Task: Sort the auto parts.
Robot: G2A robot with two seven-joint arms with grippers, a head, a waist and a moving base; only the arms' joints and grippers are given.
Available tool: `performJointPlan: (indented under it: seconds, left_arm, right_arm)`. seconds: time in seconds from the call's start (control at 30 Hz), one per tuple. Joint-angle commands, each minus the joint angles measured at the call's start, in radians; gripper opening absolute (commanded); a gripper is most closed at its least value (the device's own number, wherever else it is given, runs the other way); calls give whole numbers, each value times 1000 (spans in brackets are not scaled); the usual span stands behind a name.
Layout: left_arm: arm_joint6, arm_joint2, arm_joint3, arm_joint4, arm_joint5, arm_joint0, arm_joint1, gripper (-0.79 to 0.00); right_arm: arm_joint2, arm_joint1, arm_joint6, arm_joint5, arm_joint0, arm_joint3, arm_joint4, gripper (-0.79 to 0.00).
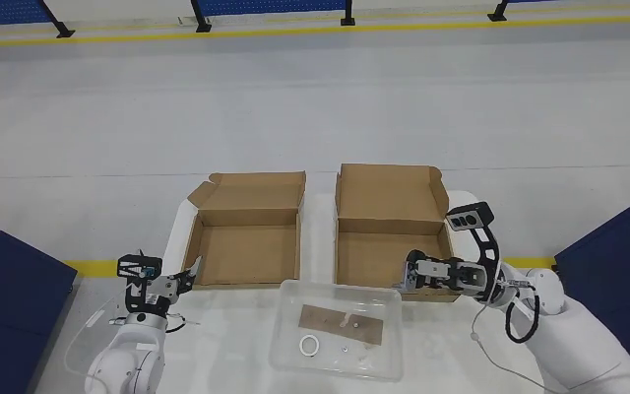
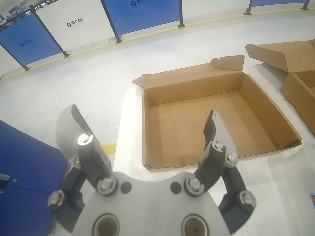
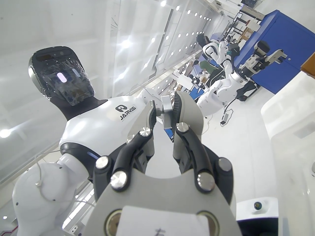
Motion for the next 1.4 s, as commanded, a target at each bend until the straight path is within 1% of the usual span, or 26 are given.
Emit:
performJointPlan:
  seconds: [0.0, 0.23, 0.37, 0.67, 0.87, 1.23, 1.37]
  left_arm:
    - [0, 0, 0, 0, 0, 0, 0, 0]
    - [0, 0, 0, 0, 0, 0, 0, 0]
    - [0, 0, 0, 0, 0, 0, 0, 0]
    - [0, 0, 0, 0, 0, 0, 0, 0]
    - [0, 0, 0, 0, 0, 0, 0, 0]
    - [0, 0, 0, 0, 0, 0, 0, 0]
    - [0, 0, 0, 0, 0, 0, 0, 0]
  right_arm:
    - [-1, 0, -1, -1, 0, 0, 0, -785]
    - [-1, 0, -1, -1, 0, 0, 0, -785]
    - [15, -6, -41, 30, -2, -36, -9, -785]
    - [73, -20, -3, 99, -4, -84, 97, -785]
    - [97, -32, 6, 143, 5, -103, 135, -785]
    - [111, -56, -34, 213, 54, -122, 100, -785]
    - [105, -67, -39, 221, 79, -118, 80, -785]
